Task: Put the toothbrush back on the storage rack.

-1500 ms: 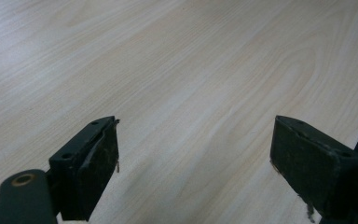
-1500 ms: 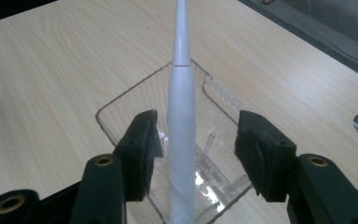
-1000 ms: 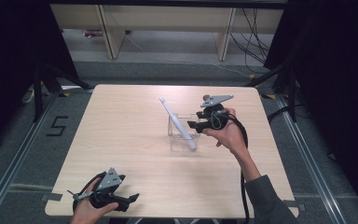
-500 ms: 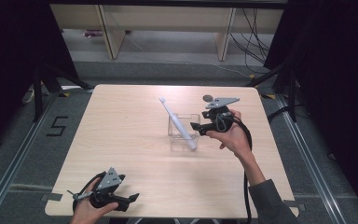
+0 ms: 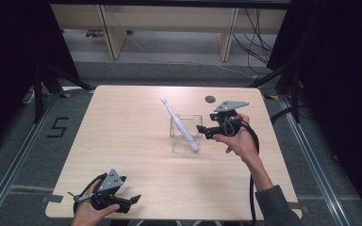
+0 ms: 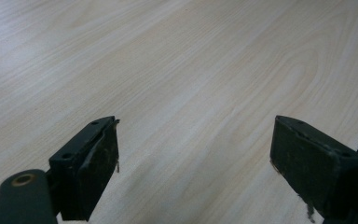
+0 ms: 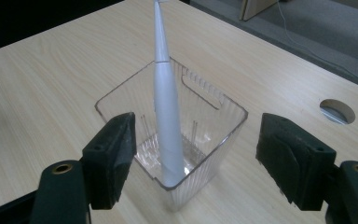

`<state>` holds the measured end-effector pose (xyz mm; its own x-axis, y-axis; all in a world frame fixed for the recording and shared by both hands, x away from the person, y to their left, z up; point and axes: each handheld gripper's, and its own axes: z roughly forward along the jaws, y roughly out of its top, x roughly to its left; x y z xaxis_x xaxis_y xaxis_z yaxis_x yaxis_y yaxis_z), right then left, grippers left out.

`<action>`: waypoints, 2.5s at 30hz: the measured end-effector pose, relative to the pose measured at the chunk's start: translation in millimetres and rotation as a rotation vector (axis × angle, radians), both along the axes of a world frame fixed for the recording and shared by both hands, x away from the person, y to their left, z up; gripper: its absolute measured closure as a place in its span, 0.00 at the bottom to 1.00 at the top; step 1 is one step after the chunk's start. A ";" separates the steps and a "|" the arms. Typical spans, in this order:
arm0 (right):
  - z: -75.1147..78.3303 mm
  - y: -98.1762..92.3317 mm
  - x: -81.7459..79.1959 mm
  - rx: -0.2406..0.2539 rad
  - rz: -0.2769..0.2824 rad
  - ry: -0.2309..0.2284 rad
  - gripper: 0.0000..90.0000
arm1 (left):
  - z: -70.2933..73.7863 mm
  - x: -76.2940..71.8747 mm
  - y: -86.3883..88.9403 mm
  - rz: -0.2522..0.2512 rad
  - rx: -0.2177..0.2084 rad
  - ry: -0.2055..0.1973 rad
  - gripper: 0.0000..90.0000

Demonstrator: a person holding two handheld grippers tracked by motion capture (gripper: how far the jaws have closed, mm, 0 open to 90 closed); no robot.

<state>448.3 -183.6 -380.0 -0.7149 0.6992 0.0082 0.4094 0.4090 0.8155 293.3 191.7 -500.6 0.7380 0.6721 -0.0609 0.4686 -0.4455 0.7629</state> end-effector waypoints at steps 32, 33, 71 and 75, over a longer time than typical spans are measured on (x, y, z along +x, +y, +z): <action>-14.4 -17.5 -25.7 0.045 -0.013 0.003 0.28 | 1.8 0.0 1.4 -0.005 0.003 -0.012 0.16; -15.6 -19.2 -26.8 0.049 -0.023 0.006 0.28 | 1.8 0.1 1.6 -0.005 0.002 -0.011 0.16; -40.4 -41.0 -58.8 0.053 -0.046 0.022 0.24 | 1.9 0.1 1.4 0.001 0.000 -0.015 0.16; -42.5 -43.3 -61.2 0.062 -0.053 0.041 0.24 | 1.8 0.5 2.0 0.003 0.008 -0.017 0.16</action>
